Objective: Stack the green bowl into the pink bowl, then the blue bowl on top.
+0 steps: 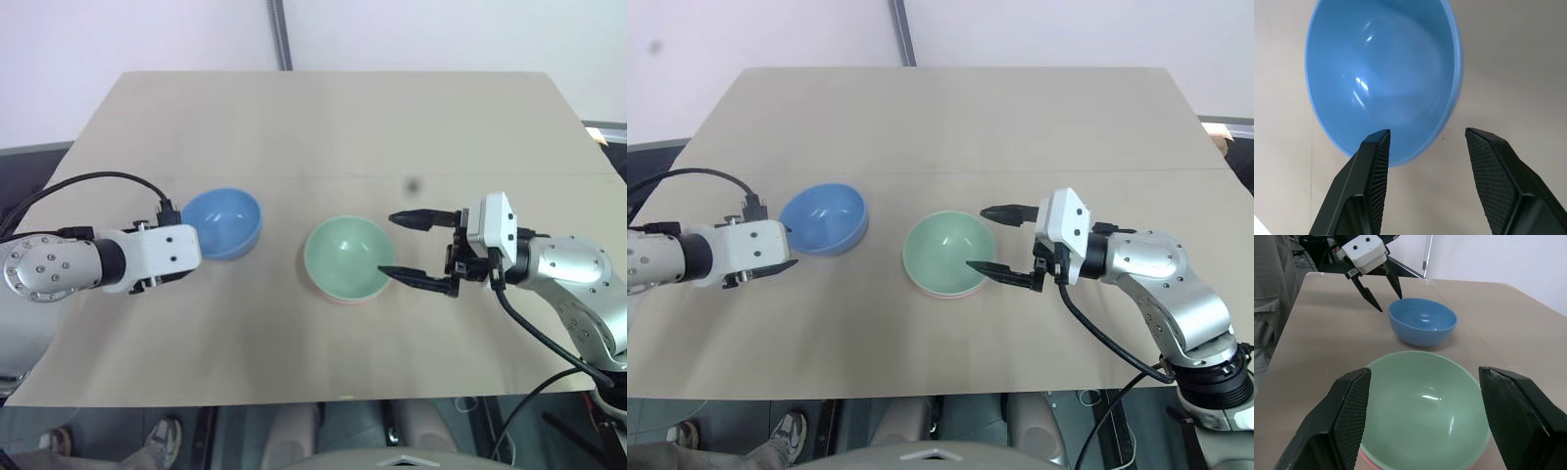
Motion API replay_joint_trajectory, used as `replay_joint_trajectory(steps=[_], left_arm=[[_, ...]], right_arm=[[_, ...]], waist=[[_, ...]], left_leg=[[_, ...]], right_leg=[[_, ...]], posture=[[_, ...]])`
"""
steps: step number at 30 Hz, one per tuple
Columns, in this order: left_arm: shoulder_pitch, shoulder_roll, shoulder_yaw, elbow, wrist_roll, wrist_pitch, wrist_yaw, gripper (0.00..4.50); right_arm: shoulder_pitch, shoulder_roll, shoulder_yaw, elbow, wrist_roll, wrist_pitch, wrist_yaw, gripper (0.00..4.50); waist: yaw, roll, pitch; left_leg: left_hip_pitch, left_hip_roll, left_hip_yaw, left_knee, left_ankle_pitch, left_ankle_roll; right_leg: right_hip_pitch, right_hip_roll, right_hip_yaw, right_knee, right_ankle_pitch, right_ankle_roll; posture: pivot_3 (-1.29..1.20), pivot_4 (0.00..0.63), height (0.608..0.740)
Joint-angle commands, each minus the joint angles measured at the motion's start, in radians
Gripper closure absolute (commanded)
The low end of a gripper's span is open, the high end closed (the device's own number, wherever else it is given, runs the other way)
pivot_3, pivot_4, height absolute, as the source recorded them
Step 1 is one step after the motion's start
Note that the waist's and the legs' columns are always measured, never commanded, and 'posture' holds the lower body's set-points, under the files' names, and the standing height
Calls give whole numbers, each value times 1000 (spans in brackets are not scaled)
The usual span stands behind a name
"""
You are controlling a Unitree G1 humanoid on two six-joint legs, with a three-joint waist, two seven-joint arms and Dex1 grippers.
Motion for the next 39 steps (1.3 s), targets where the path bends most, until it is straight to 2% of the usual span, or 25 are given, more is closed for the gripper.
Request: replay_joint_trajectory(steps=[1,6,7,9,11,12,16,21,27,32,39], left_arm=[[-11,-28,-24,-17,38,-9,36,1914],[-67,-86,-126,39,118,-57,102,1914],[-79,-99,-146,52,133,-65,113,2426],[-86,-113,-165,62,148,-86,119,3074],[-86,-120,-167,62,151,-97,116,4061],[-84,-122,-165,61,150,-101,114,4403],[-100,-139,-133,39,122,-147,118,4465],[-211,-166,-123,-5,41,-172,84,4465],[-398,-173,-213,-47,-156,-207,-125,4465],[-556,-191,-311,40,-231,-311,-310,4465],[-841,-330,-478,327,-235,-538,-570,4465]], right_arm=[[-12,-11,-25,-39,18,9,0,645],[-7,-19,-35,-58,24,30,-14,645],[-6,-20,-37,-61,25,34,-17,645],[-3,-22,-41,-70,26,42,-23,645],[3,-26,-47,-79,31,50,-28,645],[6,-28,-51,-84,33,53,-30,645],[18,-34,-60,-96,37,61,-40,645],[23,-31,-63,-100,37,66,-48,645],[45,-41,-87,-108,36,65,-61,645],[102,-60,-127,-145,40,69,-77,645],[315,-104,-269,-280,55,100,-132,645]], waist=[[0,0,0],[2,0,0],[2,0,0],[1,0,0],[-1,0,0],[-1,0,0],[1,0,0],[4,0,0],[1,0,0],[1,0,0],[5,0,0]], left_leg=[[0,0,0,0,0,0],[0,0,0,0,0,0],[0,0,0,0,0,0],[0,0,0,0,0,0],[0,0,0,0,0,0],[0,0,0,0,0,0],[-1,0,0,0,0,0],[-1,0,0,0,0,0],[-1,-1,0,0,0,0],[-1,-1,0,0,0,0],[-2,-2,0,1,0,0]], right_leg=[[0,0,0,0,0,0],[0,0,0,0,0,0],[0,0,0,0,0,0],[0,0,0,0,0,0],[0,0,1,0,0,0],[-1,0,1,0,0,0],[-1,0,1,0,0,0],[-1,-1,0,0,0,0],[-1,-1,0,0,0,0],[-1,-1,0,0,0,0],[0,0,-1,-1,0,0]], posture=[[0,150,740],[0,150,740],[0,150,740],[0,150,740],[0,150,740],[0,150,740],[0,150,740],[0,150,740],[0,150,740],[0,150,740],[0,150,740]])
